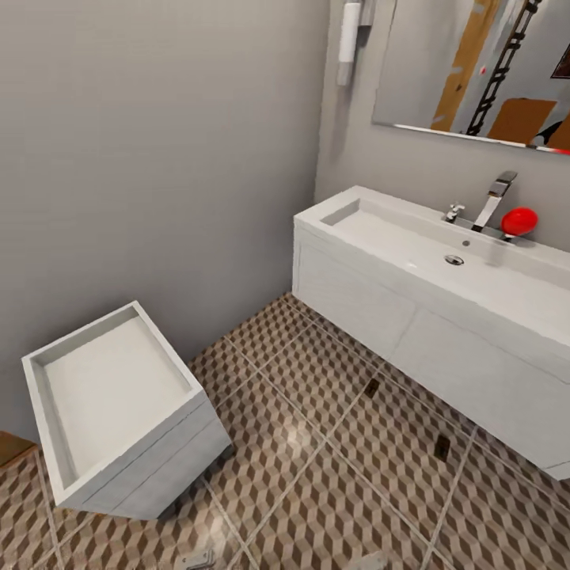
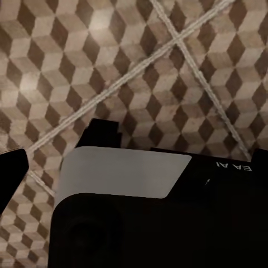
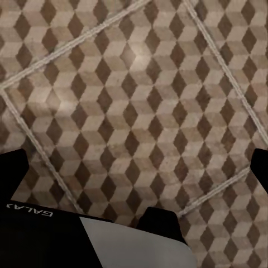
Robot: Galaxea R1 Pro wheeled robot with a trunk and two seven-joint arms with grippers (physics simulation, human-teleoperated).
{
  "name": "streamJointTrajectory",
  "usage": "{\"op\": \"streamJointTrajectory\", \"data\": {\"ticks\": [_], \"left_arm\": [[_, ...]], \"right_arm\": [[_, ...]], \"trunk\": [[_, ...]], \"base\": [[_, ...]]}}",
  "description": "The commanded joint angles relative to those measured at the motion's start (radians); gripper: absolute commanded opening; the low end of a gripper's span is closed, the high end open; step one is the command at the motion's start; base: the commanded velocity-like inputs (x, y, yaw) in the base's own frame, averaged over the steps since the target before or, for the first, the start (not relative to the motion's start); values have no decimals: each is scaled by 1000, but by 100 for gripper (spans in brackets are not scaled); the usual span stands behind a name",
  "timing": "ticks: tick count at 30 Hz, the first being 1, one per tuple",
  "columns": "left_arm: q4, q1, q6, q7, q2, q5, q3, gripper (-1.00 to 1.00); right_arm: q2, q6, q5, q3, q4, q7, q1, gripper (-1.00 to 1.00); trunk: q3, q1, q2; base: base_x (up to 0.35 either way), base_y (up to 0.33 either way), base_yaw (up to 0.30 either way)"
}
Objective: Take the four mousetraps from the cabinet in the bathroom and place them on the bathroom floor. Make sure all four end up on the same floor surface, and ensure that at least two of them are either under or directly next to the same bathroom sink.
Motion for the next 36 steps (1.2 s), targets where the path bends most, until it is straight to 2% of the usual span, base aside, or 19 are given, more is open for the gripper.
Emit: {"op": "streamJointTrajectory", "data": {"ticks": [1,36], "left_arm": [[-3,-1,-3,6,0,6,-8,100],[-3,-1,-3,6,0,6,-8,100]], "right_arm": [[0,-2,-2,7,1,-6,0,100],[0,-2,-2,7,0,-6,0,100]], "trunk": [[-1,0,0],[-1,0,0]], "base": [[0,0,286],[0,0,286]]}}
